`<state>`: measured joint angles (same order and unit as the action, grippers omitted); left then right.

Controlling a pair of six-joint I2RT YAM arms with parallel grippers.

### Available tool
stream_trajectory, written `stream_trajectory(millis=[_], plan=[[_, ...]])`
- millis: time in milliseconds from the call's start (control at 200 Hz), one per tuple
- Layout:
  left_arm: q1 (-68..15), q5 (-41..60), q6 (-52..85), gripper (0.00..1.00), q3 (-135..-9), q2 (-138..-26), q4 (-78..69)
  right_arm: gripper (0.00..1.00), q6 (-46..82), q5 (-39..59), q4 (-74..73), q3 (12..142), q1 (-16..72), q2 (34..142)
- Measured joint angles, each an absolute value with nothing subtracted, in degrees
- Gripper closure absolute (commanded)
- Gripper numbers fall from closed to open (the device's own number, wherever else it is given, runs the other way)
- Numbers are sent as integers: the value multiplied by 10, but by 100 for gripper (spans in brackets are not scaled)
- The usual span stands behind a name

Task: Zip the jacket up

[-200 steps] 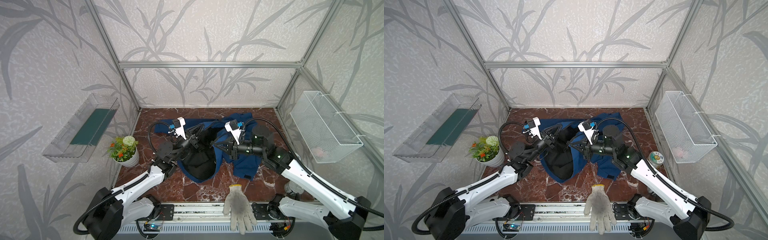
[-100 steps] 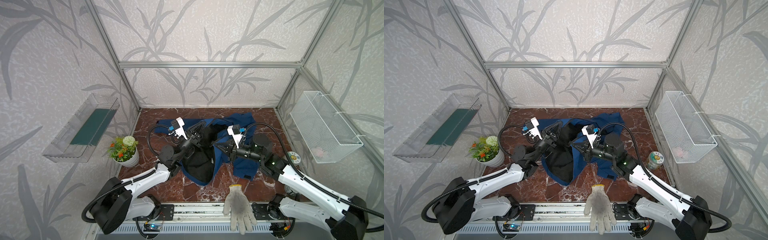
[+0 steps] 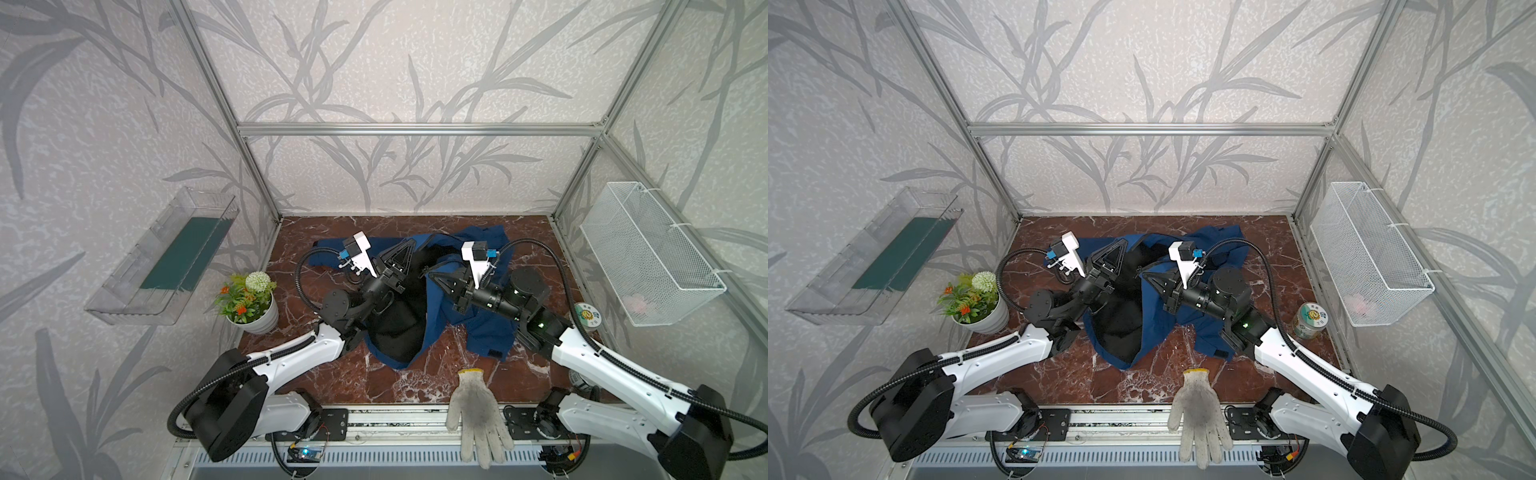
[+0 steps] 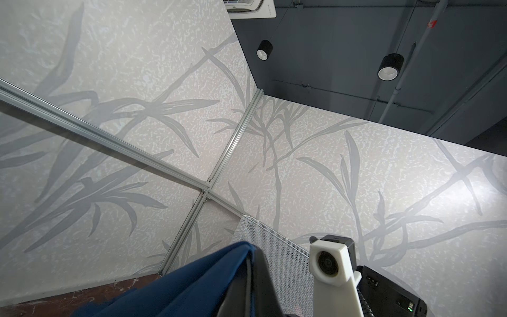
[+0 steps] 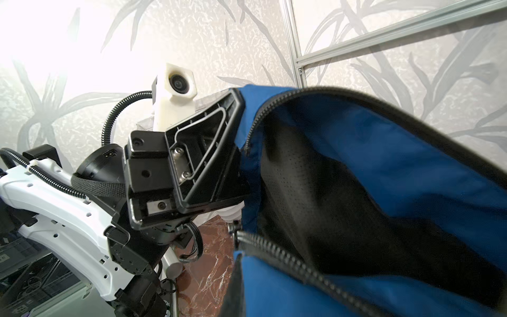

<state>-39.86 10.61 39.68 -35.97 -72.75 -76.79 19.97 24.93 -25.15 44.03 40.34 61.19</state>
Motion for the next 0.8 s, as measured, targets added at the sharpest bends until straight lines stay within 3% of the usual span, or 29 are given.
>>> stream_trajectory(millis=[800], plan=[[-411,106,394,100,-360,-727,-768,100,228,260,-319,457,403,660]])
